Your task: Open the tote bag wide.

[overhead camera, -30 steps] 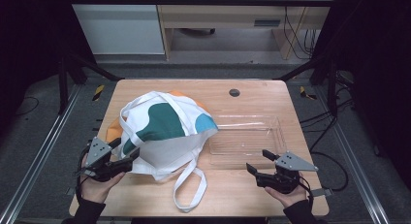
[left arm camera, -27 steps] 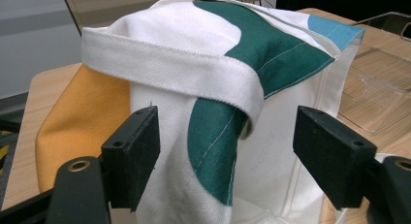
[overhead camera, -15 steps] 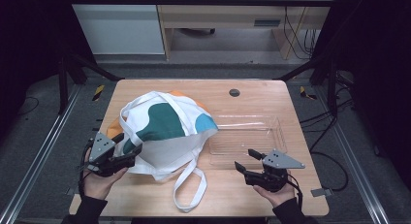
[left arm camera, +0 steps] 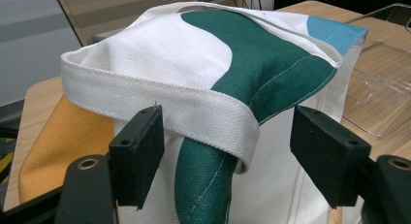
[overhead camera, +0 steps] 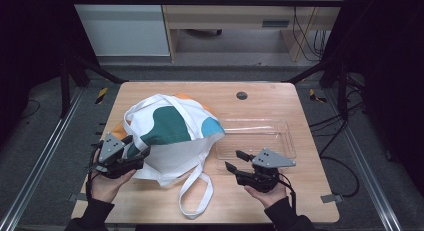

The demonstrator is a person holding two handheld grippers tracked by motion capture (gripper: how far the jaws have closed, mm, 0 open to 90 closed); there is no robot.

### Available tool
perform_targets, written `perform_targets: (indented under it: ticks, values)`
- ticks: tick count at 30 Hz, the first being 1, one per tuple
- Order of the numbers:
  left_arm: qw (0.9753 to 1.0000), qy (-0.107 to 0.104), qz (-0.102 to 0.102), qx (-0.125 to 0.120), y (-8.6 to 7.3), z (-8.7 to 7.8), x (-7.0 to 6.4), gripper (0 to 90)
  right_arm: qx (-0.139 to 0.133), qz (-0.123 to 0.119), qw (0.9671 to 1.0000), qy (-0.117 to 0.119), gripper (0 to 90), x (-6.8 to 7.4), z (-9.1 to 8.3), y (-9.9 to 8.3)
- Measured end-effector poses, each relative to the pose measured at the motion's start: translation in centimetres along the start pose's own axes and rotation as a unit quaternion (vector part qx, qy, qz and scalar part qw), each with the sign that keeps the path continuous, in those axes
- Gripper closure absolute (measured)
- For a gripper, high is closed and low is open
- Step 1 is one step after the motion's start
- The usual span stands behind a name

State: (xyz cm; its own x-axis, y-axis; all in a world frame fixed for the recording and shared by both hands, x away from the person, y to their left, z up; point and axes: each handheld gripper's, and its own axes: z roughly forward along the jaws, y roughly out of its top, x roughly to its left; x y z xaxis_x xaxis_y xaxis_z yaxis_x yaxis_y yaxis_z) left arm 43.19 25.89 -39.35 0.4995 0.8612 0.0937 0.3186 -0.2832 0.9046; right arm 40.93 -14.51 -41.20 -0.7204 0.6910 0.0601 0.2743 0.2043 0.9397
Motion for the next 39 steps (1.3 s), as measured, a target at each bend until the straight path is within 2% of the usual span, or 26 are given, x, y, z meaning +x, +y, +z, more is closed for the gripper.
perform_targets:
  ticks: [2,6,22,23,25,30,34,35,36,39]
  values:
    - [1.0000,0.002,0.002,0.002,-0.1,0.2,0.0,29.1,0.003,-0.005,0.9999,0.011,49.1,0.7,1.2,0.4]
    - [1.0000,0.001,0.000,0.005,-0.1,0.3,0.1,30.3,0.010,-0.005,0.9997,0.019,51.0,1.5,2.4,0.8]
    - [0.9998,0.011,-0.002,0.017,-0.2,0.8,0.4,40.5,0.045,-0.012,0.9980,0.043,64.5,5.2,9.0,1.5]
    - [0.9998,0.010,-0.002,0.016,-0.2,0.7,0.4,40.3,0.046,-0.012,0.9979,0.044,65.1,5.3,9.4,1.5]
    - [0.9998,0.011,-0.002,0.016,-0.3,0.7,0.3,32.7,0.046,-0.009,0.9979,0.045,66.5,5.7,10.5,1.3]
    - [0.9998,0.010,-0.003,0.018,-0.8,0.3,0.5,25.4,0.050,-0.006,0.9977,0.044,66.5,6.3,11.8,0.8]
    - [0.9994,0.013,-0.002,0.031,-1.2,0.6,0.7,24.3,0.056,-0.006,0.9976,0.040,66.5,6.4,12.7,0.4]
    - [0.9993,0.017,-0.001,0.034,-1.1,0.7,0.7,27.1,0.060,-0.007,0.9975,0.036,67.5,6.6,13.4,0.2]
    - [0.9992,0.021,-0.003,0.034,-1.1,0.7,0.6,27.1,0.060,-0.007,0.9975,0.036,67.5,6.6,13.4,0.2]
    - [0.9989,0.028,-0.002,0.038,-1.0,0.7,0.5,37.3,0.072,-0.005,0.9969,0.032,71.4,7.1,15.0,-0.5]
